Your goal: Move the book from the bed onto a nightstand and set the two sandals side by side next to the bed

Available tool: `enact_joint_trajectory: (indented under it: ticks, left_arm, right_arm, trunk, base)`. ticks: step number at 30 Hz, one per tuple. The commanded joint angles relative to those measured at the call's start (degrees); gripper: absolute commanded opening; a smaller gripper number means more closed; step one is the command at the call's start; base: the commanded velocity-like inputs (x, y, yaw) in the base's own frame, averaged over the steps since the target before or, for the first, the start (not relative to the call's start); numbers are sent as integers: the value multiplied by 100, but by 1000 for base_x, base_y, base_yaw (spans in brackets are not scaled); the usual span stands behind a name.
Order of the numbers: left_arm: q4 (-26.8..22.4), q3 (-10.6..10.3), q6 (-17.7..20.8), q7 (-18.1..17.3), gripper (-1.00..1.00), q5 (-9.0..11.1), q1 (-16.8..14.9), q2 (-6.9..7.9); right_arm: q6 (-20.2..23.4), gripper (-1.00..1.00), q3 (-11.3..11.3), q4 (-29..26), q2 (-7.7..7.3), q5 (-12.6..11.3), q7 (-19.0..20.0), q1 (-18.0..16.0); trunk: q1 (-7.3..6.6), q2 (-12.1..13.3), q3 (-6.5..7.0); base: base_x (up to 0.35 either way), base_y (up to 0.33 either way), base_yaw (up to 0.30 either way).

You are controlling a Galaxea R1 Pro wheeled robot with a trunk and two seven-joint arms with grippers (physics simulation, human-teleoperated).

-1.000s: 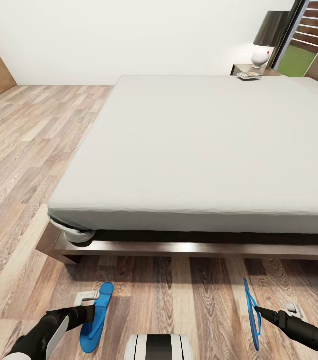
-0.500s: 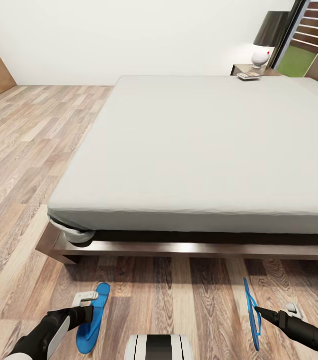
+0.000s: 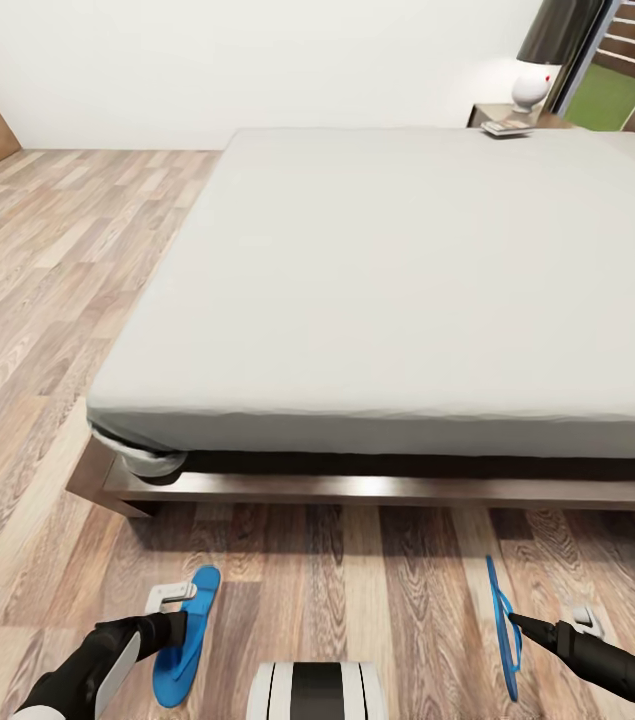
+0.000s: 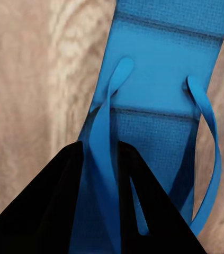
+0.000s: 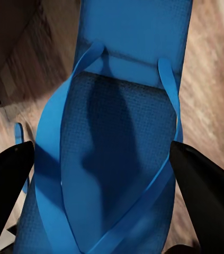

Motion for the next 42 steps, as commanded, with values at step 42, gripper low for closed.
enact_joint_trajectory:
  ticks: [42]
  left_arm:
    - [-17, -9, 14, 0, -100, 59, -3, 12]
  right_arm:
    - [54, -100, 29, -1, -4, -61, 8, -3]
  trunk:
    - [6, -6, -71]
  base:
    - [49, 8, 0]
